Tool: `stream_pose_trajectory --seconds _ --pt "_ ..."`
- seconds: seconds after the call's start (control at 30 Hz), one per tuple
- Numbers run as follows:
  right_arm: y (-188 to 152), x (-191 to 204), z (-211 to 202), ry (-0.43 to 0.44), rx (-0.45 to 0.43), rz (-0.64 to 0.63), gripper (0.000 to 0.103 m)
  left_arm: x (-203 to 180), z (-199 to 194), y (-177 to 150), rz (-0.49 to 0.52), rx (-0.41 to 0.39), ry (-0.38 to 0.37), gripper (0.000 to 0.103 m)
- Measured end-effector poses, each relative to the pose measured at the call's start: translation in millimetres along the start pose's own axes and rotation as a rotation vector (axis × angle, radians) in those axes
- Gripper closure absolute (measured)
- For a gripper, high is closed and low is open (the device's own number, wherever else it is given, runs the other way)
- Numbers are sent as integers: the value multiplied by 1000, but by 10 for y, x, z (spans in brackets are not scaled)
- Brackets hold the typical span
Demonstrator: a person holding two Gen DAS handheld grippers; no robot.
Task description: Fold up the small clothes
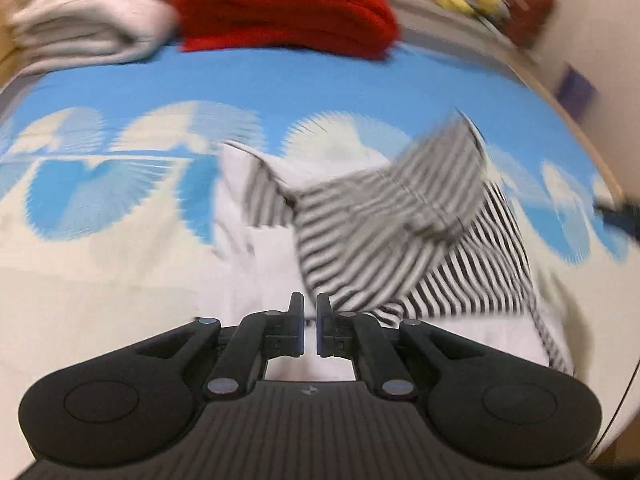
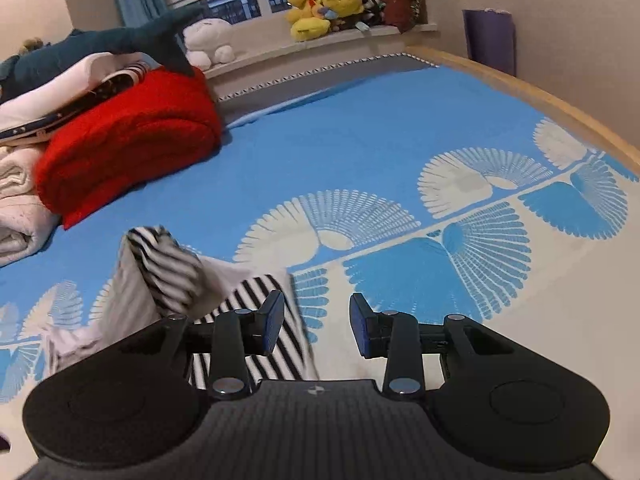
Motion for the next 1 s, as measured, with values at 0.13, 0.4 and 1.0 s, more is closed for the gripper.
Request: stream_pose_trajectory --seconds 0.13,0.4,1.0 --pt "-21 112 9 37 -11 -4 66 -144 122 215 -112 -69 -69 92" --pt "-136 293 310 208 114 151 71 61 1022 -165 -522 212 -35 71" --pt "-545 937 1115 283 248 96 58 146 1157 -315 -768 319 -161 64"
Point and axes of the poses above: each gripper's, at about its wrist camera, not at the fingertips, and z roughly the way its jaws point, x to its left, y to its top, the point moved 5 cm from there along z, roughly the way its jaws point, and after that the axes turned 9 degrees about z, right-handed, at the moved point
